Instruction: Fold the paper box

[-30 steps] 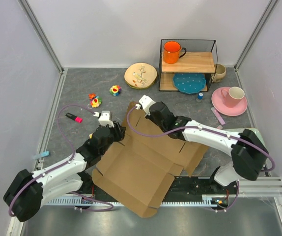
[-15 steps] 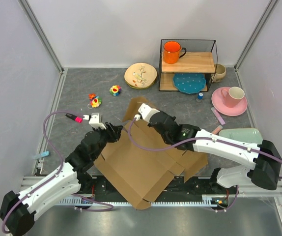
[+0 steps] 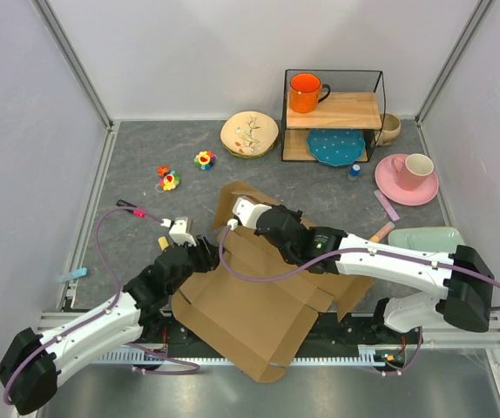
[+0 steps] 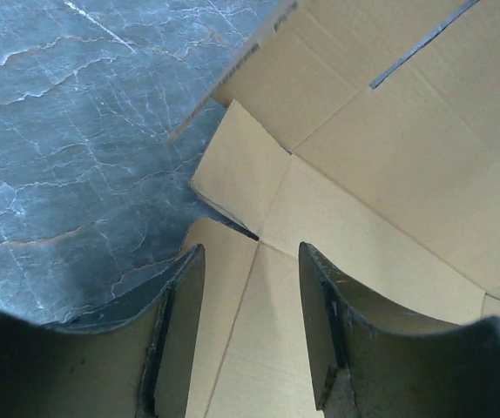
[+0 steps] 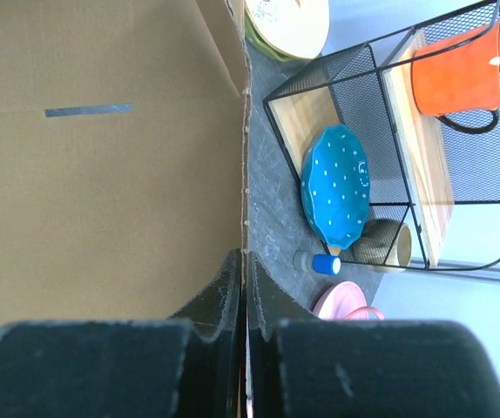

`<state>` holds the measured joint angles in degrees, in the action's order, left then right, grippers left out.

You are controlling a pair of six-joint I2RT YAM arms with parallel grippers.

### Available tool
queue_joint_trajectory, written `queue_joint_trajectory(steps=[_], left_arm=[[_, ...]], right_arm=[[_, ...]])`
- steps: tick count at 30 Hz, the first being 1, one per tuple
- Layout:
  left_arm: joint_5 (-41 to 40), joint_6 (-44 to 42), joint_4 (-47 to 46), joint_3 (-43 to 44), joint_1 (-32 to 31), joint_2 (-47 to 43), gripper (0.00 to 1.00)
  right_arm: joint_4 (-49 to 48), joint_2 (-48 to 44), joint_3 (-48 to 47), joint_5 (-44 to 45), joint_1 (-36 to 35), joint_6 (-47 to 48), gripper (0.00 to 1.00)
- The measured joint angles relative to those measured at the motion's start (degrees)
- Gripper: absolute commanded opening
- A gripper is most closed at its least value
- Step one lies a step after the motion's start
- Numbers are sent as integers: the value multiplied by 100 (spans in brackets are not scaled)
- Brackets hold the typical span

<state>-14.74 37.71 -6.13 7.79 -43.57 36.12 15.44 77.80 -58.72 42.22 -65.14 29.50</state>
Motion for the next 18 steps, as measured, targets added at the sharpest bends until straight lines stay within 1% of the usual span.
queue_joint_trajectory(steps=[2, 5, 6, 9, 14, 18], left_arm=[[-20, 0, -57, -4, -7, 85, 58], [-46, 0, -170, 15, -7, 363, 68], [-72, 0, -170, 37, -7, 457, 76], [-229, 63, -149, 192, -7, 898, 82], [-435, 103, -39, 667, -2, 1440, 83], [-470, 103, -35, 1047, 13, 1891, 82]], right_arm=[[-4, 13, -15, -33, 0, 35, 0], [-4, 68, -63, -92, 0, 61, 0], [-2, 70, -66, -125, 0, 66, 0], [7, 70, -68, -188, 0, 70, 0], [13, 57, -68, -243, 0, 66, 0], [13, 13, -68, -302, 0, 48, 0]])
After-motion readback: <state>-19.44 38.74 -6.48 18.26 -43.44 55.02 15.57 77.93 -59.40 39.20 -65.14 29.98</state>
